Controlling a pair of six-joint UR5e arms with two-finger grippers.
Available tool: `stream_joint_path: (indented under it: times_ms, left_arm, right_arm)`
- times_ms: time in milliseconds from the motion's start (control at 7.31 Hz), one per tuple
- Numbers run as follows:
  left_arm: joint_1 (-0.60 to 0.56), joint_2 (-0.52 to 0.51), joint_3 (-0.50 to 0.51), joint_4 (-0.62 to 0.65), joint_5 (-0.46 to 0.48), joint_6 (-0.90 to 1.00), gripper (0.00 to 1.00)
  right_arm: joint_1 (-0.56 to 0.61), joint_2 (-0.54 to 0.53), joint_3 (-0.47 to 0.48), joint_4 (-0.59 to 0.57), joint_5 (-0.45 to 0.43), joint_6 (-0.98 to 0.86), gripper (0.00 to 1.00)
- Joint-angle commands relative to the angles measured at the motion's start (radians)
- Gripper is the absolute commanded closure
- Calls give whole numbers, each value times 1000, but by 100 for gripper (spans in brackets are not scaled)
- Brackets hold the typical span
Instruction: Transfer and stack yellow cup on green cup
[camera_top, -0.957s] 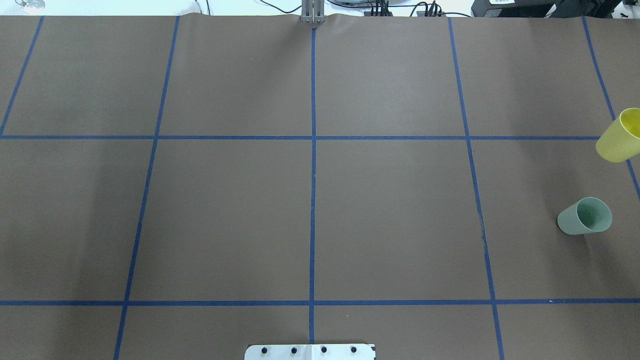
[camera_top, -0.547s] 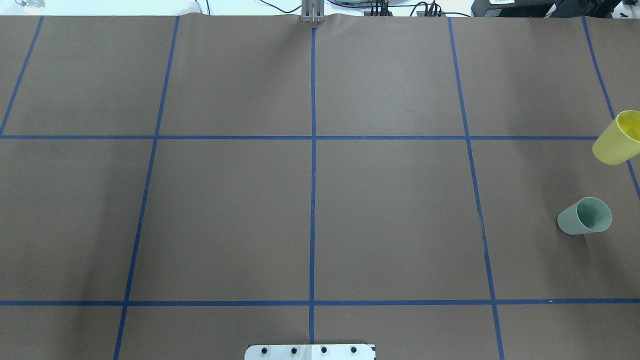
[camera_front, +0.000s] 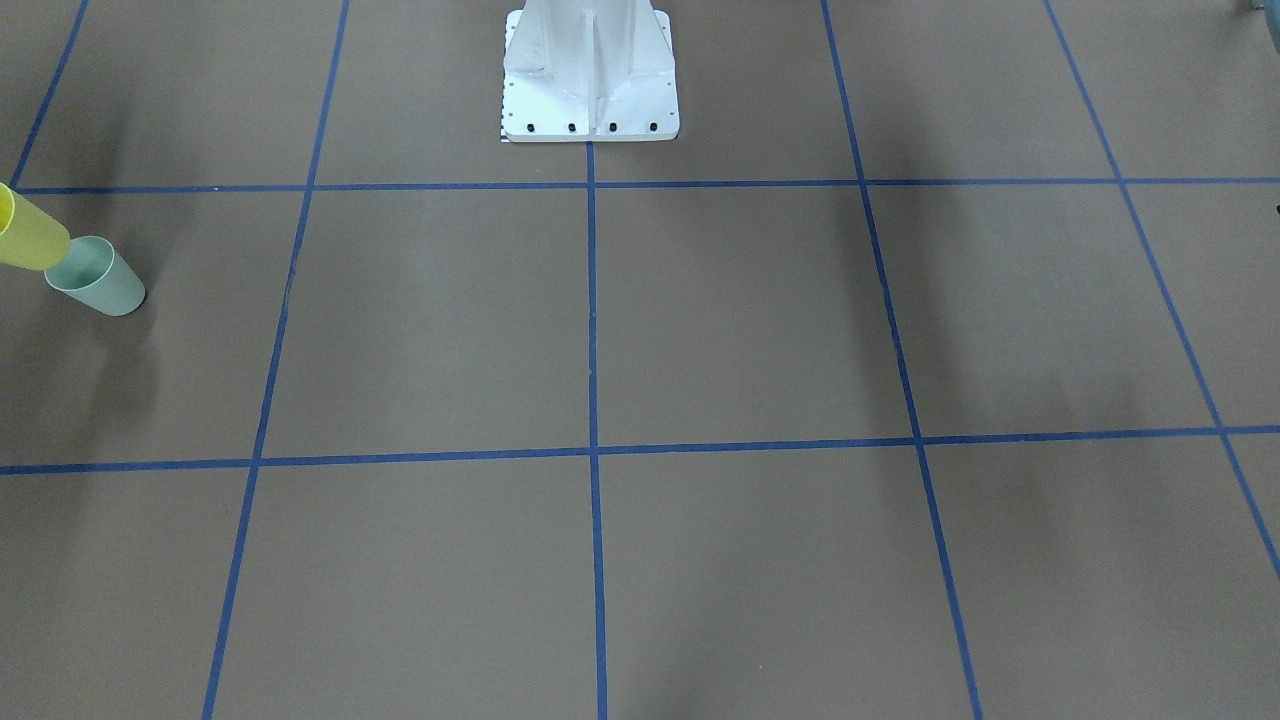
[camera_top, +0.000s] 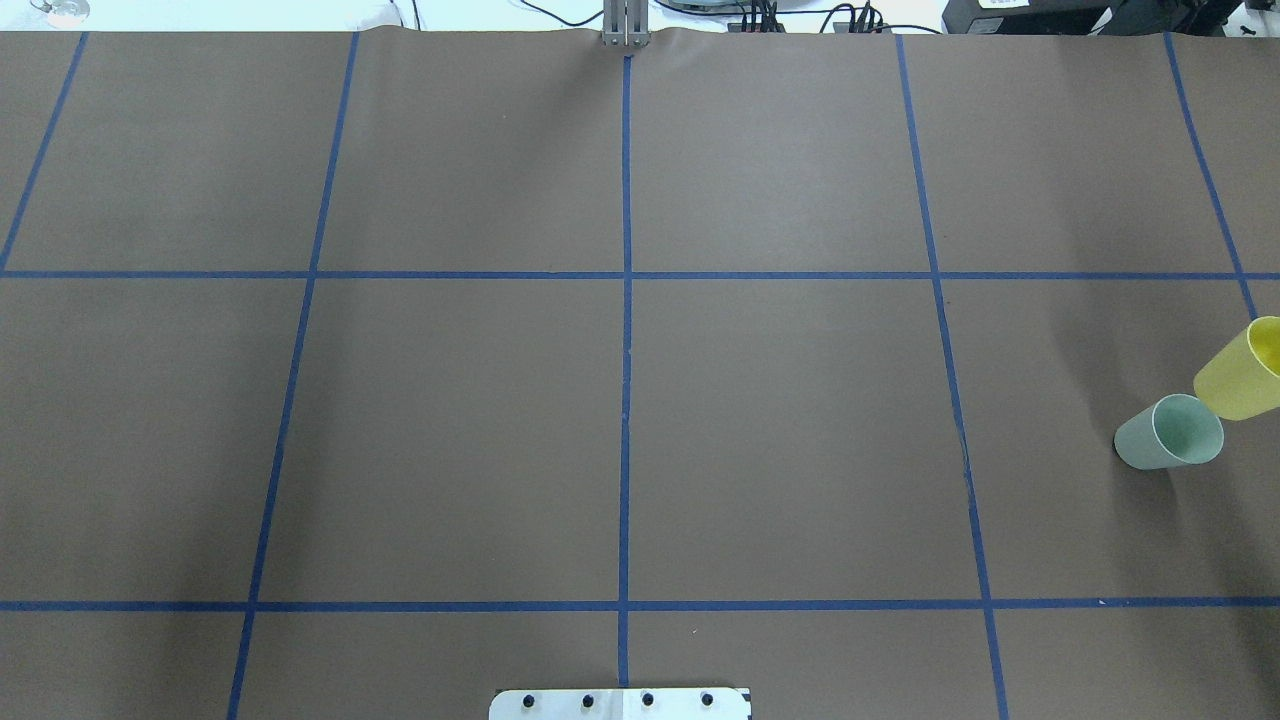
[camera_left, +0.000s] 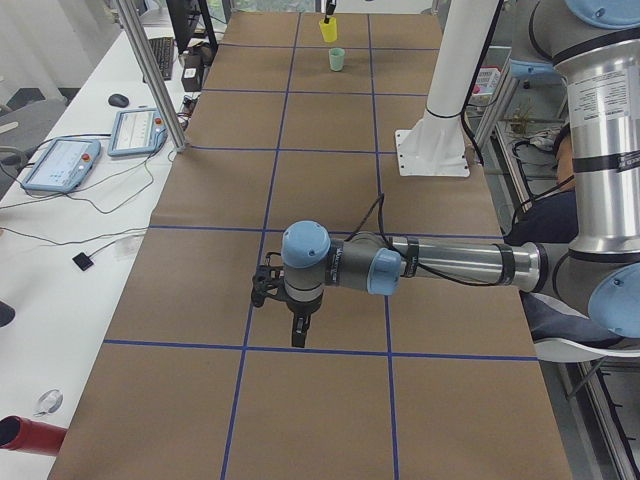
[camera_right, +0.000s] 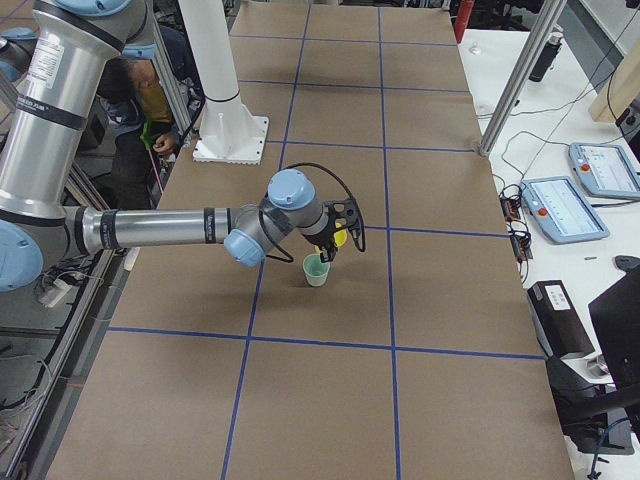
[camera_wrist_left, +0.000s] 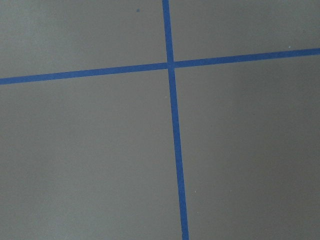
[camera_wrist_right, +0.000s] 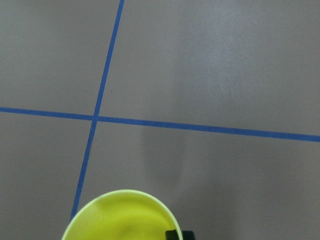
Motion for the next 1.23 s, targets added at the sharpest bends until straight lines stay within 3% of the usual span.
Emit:
stream_joint_path:
  times_ms: [0,820,1094]
  left_arm:
    - [0,0,0,-2,0,-2,0]
    - [0,5,4,-2,0,0,0]
    - [0,5,4,-2,0,0,0]
  right_arm:
    - [-25,-66,0,81,-54,2,100]
    - [-169,-62,-6,85,-192,9,100]
    - [-184,-56,-13,85,-194,13,100]
